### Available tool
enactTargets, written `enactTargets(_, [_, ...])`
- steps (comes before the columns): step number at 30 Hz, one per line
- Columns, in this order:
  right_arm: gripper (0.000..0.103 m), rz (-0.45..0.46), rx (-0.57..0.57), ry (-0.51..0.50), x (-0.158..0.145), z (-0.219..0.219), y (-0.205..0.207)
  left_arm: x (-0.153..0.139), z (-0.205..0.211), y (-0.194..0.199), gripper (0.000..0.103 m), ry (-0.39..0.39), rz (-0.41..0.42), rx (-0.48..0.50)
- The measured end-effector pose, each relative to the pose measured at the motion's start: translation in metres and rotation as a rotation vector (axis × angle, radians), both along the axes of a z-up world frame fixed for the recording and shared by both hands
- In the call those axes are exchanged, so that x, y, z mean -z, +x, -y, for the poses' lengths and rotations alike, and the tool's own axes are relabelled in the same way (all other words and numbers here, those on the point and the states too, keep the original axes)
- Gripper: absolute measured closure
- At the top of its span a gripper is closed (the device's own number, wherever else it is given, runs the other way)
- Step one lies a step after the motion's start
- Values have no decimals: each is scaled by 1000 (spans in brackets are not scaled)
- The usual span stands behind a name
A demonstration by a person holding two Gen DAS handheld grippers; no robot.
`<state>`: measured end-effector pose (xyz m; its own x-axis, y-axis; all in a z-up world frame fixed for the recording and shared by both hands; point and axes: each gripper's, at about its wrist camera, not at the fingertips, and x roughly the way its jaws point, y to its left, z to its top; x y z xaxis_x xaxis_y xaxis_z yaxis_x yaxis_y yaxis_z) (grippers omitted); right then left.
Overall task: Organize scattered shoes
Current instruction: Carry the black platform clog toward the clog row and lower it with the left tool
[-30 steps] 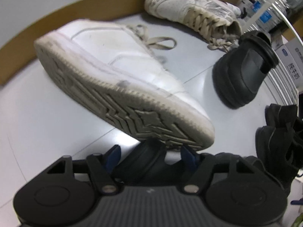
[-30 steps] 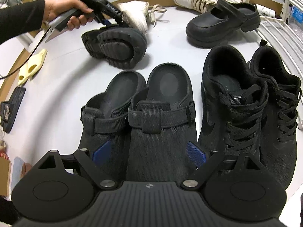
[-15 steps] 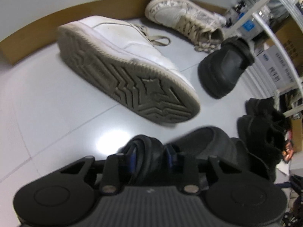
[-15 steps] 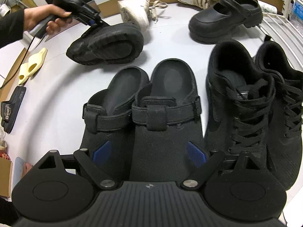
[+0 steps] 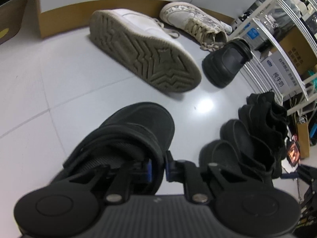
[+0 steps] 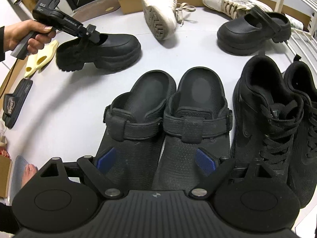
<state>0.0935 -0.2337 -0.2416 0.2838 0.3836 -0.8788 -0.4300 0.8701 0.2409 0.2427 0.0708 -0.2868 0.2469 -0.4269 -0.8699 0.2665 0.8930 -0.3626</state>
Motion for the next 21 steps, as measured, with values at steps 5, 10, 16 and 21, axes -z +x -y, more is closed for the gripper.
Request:
enactTargets(5, [13, -8, -60, -33, -18, -12, -1, 0, -7, -34, 90, -31, -5, 3])
enactTargets(10, [13, 10, -193, -89, -47, -31, 0, 1, -14, -71, 90, -71, -19, -3])
enactTargets(16, [13, 10, -268, -135, -73, -43, 0, -3, -22, -108, 90, -100, -36, 7])
enactTargets(21, [13, 24, -317, -169, -94, -52, -3, -8, -13, -137, 90, -113, -58, 63])
